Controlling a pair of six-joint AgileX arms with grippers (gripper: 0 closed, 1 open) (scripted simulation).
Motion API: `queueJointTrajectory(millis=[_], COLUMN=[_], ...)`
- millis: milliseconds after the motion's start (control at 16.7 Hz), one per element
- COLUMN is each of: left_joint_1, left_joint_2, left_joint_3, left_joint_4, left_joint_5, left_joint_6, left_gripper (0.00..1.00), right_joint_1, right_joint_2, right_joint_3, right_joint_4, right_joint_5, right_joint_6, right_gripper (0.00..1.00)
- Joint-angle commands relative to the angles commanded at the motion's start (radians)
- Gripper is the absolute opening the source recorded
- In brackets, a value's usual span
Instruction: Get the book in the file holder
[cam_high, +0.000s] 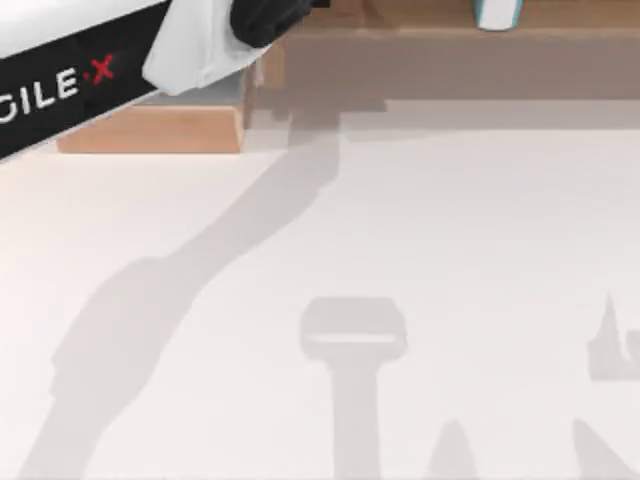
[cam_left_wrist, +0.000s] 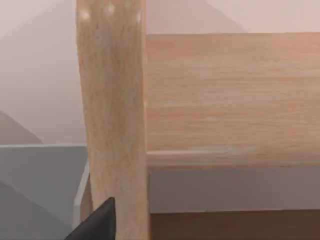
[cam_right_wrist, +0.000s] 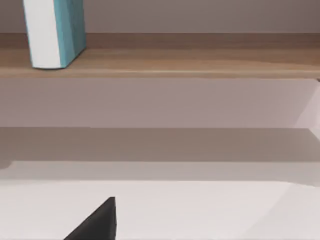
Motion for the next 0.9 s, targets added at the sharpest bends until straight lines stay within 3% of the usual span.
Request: queueJointTrajectory(millis=[480, 660, 900], left_joint_1=[-0.174, -0.200, -0.205], left_joint_2=[0.666, 0.785, 0.813], left_joint_3=[0.614, 0.730, 0.758], left_joint_4=[0.069, 0.081, 0.083], left_joint_5=[-0.189, -0.223, -0.232], left_joint_6=[-0.003, -0.004, -0.005], left_gripper=[1.00, 1.00, 1.00], right_joint_1=[0.000, 0.000, 0.000], right_joint_2=[0.000, 0.000, 0.000], right_joint_3=[0.000, 0.000, 0.000], right_joint_4=[0.000, 0.000, 0.000], right_joint_5=[0.000, 0.000, 0.000], right_joint_6=[0.000, 0.000, 0.000], right_gripper=[1.00, 1.00, 1.00])
